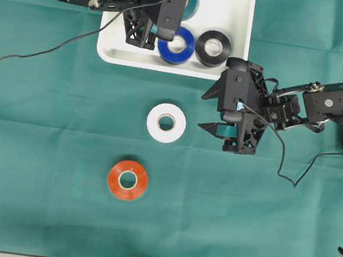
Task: Put the tape alternately from left to right into the white case.
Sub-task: 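Lift the teal roll with the left gripper and carry it into the tray, then release the teal roll and move the right gripper over the white roll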
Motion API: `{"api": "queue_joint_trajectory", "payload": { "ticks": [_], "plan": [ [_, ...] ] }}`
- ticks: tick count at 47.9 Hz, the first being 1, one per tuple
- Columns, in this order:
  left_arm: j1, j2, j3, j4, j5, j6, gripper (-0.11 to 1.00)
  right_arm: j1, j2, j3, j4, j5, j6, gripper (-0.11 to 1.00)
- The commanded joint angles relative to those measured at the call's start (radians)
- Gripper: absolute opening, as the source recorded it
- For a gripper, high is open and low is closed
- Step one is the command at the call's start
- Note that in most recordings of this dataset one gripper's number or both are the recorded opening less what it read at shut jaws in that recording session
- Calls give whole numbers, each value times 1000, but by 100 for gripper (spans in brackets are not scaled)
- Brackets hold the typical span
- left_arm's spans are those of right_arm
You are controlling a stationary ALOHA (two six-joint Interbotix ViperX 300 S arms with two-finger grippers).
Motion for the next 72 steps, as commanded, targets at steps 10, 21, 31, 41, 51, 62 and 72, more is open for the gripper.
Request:
{"api": "queue_joint_trajectory", "payload": {
  "ticks": [10, 21, 31, 41, 51, 62, 72],
  "plan": [
    [-2, -52, -5, 0, -6, -8, 64, 2, -6, -14, 3, -8, 2, 76],
    [-25, -115, 52, -3, 0, -12, 73, 3, -6, -9, 3, -8, 2, 76],
    [-80, -202, 133, -5, 9, -15, 73, 3, -8, -14, 3, -8, 2, 76],
    [-141, -270, 210, -8, 9, -29, 74, 3, -8, -11, 3, -8, 2, 76],
    [-198, -310, 261, -8, 9, -147, 74, 3, -8, -12, 3, -6, 2, 76],
    [-256, -344, 308, -8, 11, -259, 73, 3, -8, -12, 3, -6, 2, 76],
    [-322, -370, 337, -8, 9, -368, 73, 3, -6, -12, 3, -6, 2, 76]
  ]
}}
